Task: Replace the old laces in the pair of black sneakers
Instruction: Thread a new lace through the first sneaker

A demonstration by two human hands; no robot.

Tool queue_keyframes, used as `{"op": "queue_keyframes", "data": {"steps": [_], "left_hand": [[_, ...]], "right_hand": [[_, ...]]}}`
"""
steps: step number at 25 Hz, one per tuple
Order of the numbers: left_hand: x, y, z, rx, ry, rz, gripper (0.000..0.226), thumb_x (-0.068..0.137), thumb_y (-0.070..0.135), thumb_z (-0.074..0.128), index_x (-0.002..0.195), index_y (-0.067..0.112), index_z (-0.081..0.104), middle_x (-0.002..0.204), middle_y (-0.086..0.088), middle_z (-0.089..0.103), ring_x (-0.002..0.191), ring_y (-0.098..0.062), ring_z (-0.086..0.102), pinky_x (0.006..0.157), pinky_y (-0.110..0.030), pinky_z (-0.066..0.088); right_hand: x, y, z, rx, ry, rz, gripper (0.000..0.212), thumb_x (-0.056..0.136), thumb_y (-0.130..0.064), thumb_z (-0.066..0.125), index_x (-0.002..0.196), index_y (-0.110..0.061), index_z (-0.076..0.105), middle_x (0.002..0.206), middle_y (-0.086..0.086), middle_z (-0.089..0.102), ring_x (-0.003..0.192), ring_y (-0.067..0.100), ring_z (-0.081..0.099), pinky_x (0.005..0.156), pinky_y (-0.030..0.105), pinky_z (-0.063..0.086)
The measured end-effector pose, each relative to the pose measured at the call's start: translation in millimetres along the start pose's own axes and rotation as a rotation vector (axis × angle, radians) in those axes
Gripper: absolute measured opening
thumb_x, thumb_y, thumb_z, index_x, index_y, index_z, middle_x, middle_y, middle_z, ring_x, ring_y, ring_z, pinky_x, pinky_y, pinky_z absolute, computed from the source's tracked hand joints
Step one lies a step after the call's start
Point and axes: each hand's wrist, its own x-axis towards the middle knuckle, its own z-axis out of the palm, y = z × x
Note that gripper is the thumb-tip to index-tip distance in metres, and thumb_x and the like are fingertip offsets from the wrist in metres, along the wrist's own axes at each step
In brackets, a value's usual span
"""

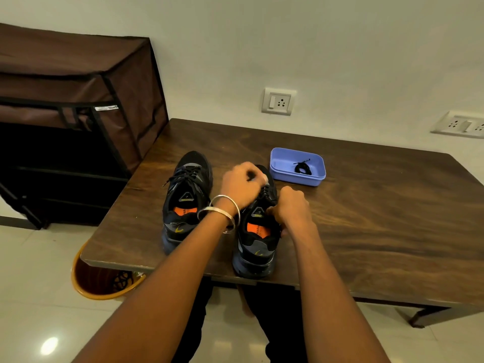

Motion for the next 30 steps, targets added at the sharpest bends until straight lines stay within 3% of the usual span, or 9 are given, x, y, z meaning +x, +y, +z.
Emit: {"op": "queue_keyframes", "data": {"steps": [2, 5, 14, 19, 20, 23, 25, 28, 30], "left_hand": [[-2.2, -4.3, 8.5, 0.496, -0.170, 0.245, 0.014, 0.087, 0.018, 0.065, 0.101, 0.018, 0.070, 0.102, -0.004, 0.061, 0.088, -0.017, 0.058, 0.077, -0.022, 0.042], [-5.4, -9.0, 18.6, 0.743, -0.193, 0.265, 0.029, 0.090, 0.017, 0.063, 0.118, 0.012, 0.062, 0.120, -0.011, 0.051, 0.108, -0.028, 0.055, 0.089, -0.032, 0.045], [-5.5, -2.2, 20.2, 0.763, -0.131, 0.083, 0.028, 0.096, 0.027, 0.046, 0.103, 0.008, 0.065, 0.102, -0.012, 0.066, 0.098, -0.031, 0.059, 0.079, -0.037, 0.043], [8.7, -12.6, 4.2, 0.011, 0.001, -0.448, 0.032, 0.093, 0.019, 0.046, 0.096, -0.009, 0.062, 0.083, -0.017, 0.067, 0.067, -0.030, 0.068, 0.066, -0.041, 0.061], [10.3, -15.4, -2.5, 0.036, 0.036, -0.466, 0.031, 0.093, 0.020, 0.047, 0.096, -0.007, 0.062, 0.088, -0.019, 0.067, 0.070, -0.032, 0.069, 0.065, -0.042, 0.060], [5.5, -17.3, -15.5, 0.532, 0.064, -0.294, 0.032, 0.091, 0.028, 0.058, 0.112, 0.004, 0.059, 0.120, -0.019, 0.055, 0.105, -0.039, 0.058, 0.079, -0.041, 0.050], [0.5, -10.4, -18.5, 0.641, 0.056, -0.182, 0.045, 0.088, 0.034, 0.066, 0.124, 0.011, 0.053, 0.133, -0.016, 0.044, 0.119, -0.038, 0.049, 0.090, -0.044, 0.048], [-5.8, -2.2, -13.9, 0.526, -0.210, -0.111, 0.039, 0.080, 0.036, 0.076, 0.110, 0.015, 0.062, 0.116, -0.011, 0.061, 0.103, -0.029, 0.060, 0.090, -0.042, 0.052], [-11.4, -2.6, -5.3, 0.601, -0.398, -0.155, 0.055, 0.074, 0.037, 0.080, 0.116, 0.012, 0.058, 0.116, -0.013, 0.061, 0.104, -0.032, 0.061, 0.088, -0.041, 0.052]], "right_hand": [[-0.6, 1.4, -2.5, -0.035, 0.019, -0.015, 0.026, 0.091, -0.022, 0.067, 0.107, -0.007, 0.054, 0.113, 0.018, 0.060, 0.102, 0.037, 0.061, 0.078, 0.041, 0.051], [-3.0, -0.8, -4.2, -0.042, 0.022, -0.016, 0.022, 0.092, -0.021, 0.066, 0.105, -0.009, 0.053, 0.115, 0.017, 0.059, 0.103, 0.035, 0.059, 0.076, 0.038, 0.048], [-4.7, -2.4, -4.3, -0.070, 0.013, -0.007, 0.028, 0.092, -0.021, 0.066, 0.112, -0.006, 0.054, 0.118, 0.018, 0.059, 0.107, 0.036, 0.058, 0.075, 0.037, 0.043], [-0.6, 0.0, -2.8, -0.068, 0.008, -0.008, 0.027, 0.089, -0.025, 0.071, 0.102, -0.010, 0.053, 0.113, 0.017, 0.061, 0.101, 0.036, 0.062, 0.083, 0.042, 0.054], [-0.4, 0.2, -2.2, -0.058, -0.003, -0.002, 0.028, 0.088, -0.027, 0.073, 0.098, -0.011, 0.052, 0.111, 0.017, 0.061, 0.098, 0.036, 0.063, 0.084, 0.045, 0.056], [-1.4, -2.7, -3.2, -0.033, -0.024, 0.002, 0.037, 0.082, -0.034, 0.079, 0.097, -0.012, 0.053, 0.106, 0.013, 0.061, 0.095, 0.035, 0.065, 0.083, 0.045, 0.057], [-0.1, -6.0, -5.9, -0.037, 0.040, -0.050, 0.040, 0.082, -0.032, 0.079, 0.107, -0.010, 0.057, 0.108, 0.012, 0.060, 0.101, 0.034, 0.062, 0.083, 0.043, 0.054], [5.3, -14.4, -5.2, -0.156, 0.107, -0.230, 0.033, 0.086, -0.014, 0.072, 0.117, -0.010, 0.064, 0.119, 0.014, 0.059, 0.109, 0.033, 0.058, 0.085, 0.040, 0.051], [7.7, -19.4, -1.8, -0.253, 0.082, -0.310, 0.029, 0.088, -0.003, 0.064, 0.116, -0.008, 0.067, 0.121, 0.015, 0.057, 0.109, 0.032, 0.057, 0.082, 0.035, 0.047]]}}
